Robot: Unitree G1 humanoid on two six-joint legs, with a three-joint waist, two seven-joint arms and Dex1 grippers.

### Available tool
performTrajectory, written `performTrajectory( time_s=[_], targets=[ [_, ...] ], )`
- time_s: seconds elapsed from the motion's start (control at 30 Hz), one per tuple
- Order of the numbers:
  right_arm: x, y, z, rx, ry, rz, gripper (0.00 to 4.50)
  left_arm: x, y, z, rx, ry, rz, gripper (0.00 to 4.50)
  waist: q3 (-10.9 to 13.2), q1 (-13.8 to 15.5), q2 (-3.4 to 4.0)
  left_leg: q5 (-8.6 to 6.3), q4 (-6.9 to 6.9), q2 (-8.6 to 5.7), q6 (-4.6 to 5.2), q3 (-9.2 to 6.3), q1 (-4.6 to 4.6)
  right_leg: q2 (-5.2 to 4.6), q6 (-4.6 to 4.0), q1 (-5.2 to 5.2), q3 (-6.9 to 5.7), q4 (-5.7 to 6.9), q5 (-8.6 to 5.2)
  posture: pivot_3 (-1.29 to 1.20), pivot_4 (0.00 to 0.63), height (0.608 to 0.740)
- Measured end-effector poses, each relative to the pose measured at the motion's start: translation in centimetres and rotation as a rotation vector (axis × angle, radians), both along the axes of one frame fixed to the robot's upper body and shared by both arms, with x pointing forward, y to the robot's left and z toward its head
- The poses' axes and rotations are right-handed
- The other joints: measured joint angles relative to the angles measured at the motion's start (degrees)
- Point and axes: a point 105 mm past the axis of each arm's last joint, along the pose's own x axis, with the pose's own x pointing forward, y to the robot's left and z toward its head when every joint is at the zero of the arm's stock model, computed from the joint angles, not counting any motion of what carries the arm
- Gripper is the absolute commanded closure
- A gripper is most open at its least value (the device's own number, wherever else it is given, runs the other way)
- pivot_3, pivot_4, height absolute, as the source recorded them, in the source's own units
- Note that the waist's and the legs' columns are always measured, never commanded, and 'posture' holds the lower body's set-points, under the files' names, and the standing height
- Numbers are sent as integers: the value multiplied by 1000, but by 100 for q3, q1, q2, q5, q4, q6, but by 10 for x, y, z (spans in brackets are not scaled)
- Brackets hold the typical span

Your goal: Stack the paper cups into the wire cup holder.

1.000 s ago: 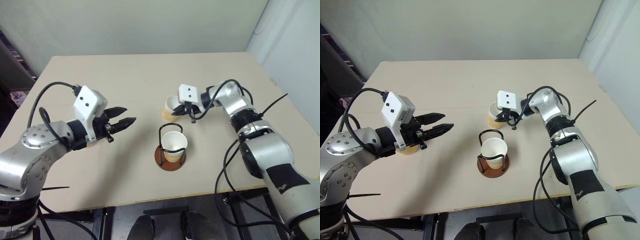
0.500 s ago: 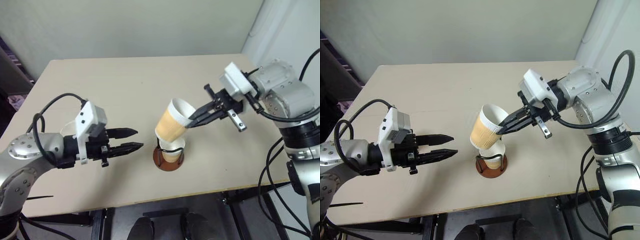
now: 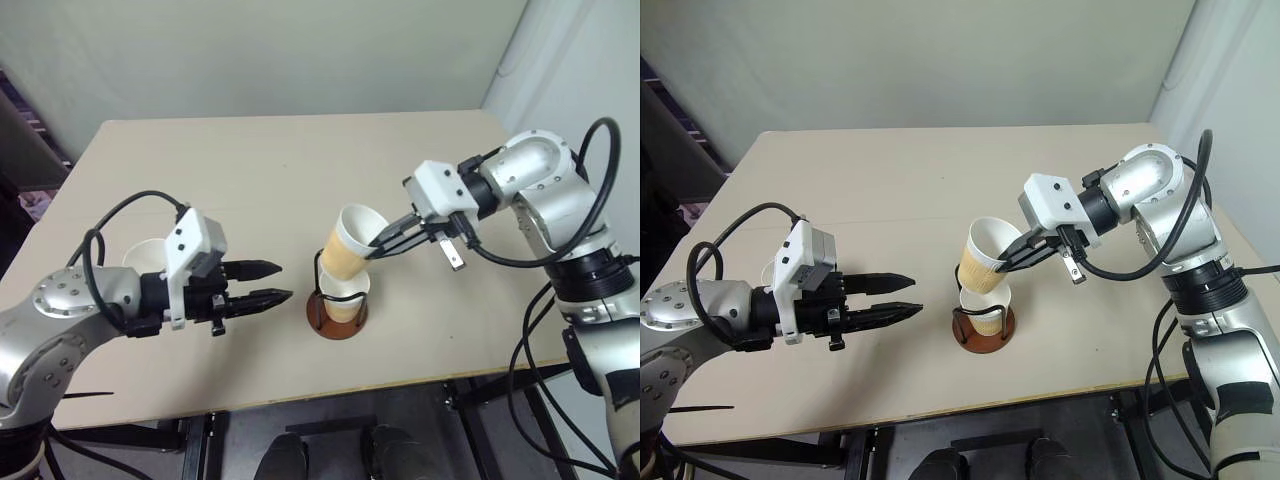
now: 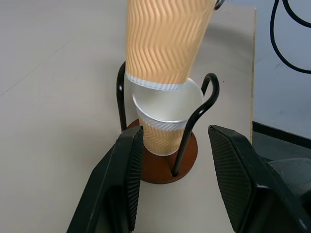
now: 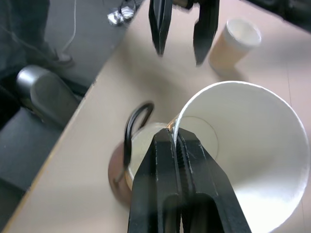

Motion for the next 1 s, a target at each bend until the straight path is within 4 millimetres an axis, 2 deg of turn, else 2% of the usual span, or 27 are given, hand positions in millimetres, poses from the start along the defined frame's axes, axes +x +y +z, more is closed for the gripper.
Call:
performTrajectory(
  time_s=[0.17,0.23,0.33,0.5,0.57,0.63,0.77,0.8,0.87,0.93,1.0],
  targets=[
    [0,-6,-7,-37,11,-4,4480,-2,2,-5,-2,21,5,2215,0,16,0,-5,-2,0,-5,0,-25,0,26,-22,0,-5,0,0,150,740],
    [-1,-6,-9,-41,11,-1,3882,-2,3,-6,-2,22,6,2215,0,20,0,-6,-2,0,-5,-1,-33,0,62,-29,-1,-8,20,0,150,740],
    [-2,-5,-12,-46,13,7,2888,-1,4,-6,0,17,10,2215,0,20,0,-7,0,0,-3,-1,-39,0,62,-33,-2,-8,20,0,150,740],
    [-2,-6,-17,-58,4,6,1081,1,7,-5,6,6,26,2215,0,18,0,-7,4,1,-2,-1,-38,0,34,-33,-1,-5,5,0,150,740],
    [-1,-5,-16,-50,8,4,357,5,13,-1,7,-19,63,2215,0,18,0,-5,4,2,-1,-1,-37,0,22,-33,-1,-3,-1,0,150,740],
    [5,-7,-9,-9,41,-25,357,11,25,7,13,-56,119,2215,0,18,0,-4,4,3,-1,-2,-38,0,19,-35,-1,-1,0,0,150,740],
    [17,-18,33,246,179,-104,357,23,60,31,68,-154,268,2215,-1,23,-2,-1,2,0,-4,-1,-41,0,15,-39,1,-5,-1,0,150,740],
    [19,-16,43,345,229,-111,357,25,69,35,127,-173,303,2215,-4,27,-6,1,0,1,-5,-1,-39,2,12,-38,1,-5,-3,0,150,740],
    [27,-2,60,556,300,-142,357,34,100,33,364,-185,422,2215,-4,-2,-4,-2,-3,5,-8,-8,-28,14,3,-41,9,-3,-5,0,150,740],
    [29,11,56,608,355,-165,357,39,119,33,484,-205,487,2215,-1,-13,3,-2,-15,3,-9,-14,-32,14,1,-55,6,0,-6,0,150,740],
    [28,14,47,606,371,-185,357,44,130,24,536,-193,511,2215,-1,23,2,-2,-17,6,-8,-25,-52,13,-5,-71,-3,4,-10,0,150,740]
  ],
)
